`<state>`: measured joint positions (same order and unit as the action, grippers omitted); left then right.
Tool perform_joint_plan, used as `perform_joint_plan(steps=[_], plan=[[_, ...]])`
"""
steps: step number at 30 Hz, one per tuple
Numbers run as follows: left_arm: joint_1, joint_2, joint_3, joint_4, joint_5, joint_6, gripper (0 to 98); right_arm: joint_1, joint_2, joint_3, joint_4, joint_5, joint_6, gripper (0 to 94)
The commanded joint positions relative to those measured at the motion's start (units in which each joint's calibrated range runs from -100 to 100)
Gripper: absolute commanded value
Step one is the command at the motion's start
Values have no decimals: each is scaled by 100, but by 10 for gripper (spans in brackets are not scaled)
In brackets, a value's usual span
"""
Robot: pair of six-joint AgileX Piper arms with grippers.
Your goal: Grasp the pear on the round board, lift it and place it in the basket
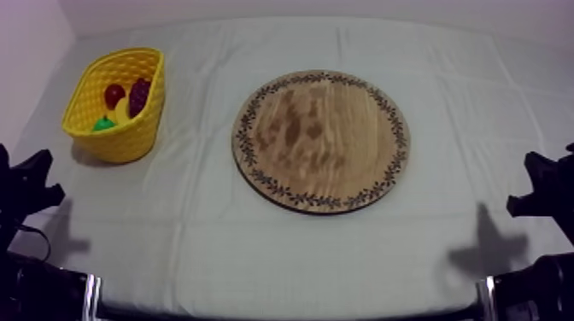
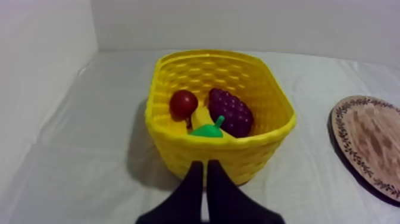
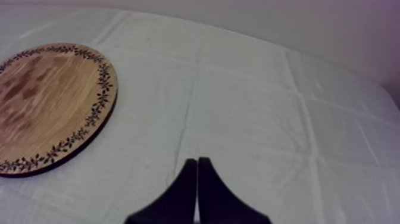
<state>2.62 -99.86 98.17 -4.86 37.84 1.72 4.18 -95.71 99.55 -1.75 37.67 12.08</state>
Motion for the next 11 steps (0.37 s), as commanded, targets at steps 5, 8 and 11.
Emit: perform_joint_plan(steps=[5, 8, 11], plan=[[-9, -5, 5, 7, -9, -50, 0, 3, -5, 0, 2, -1, 1, 3], [-6, -5, 5, 12, -11, -84, 0, 3, -5, 0, 2, -1, 1, 3], [-3, -5, -3, 14, 14, -99, 0, 3, -5, 0, 2, -1, 1, 3]])
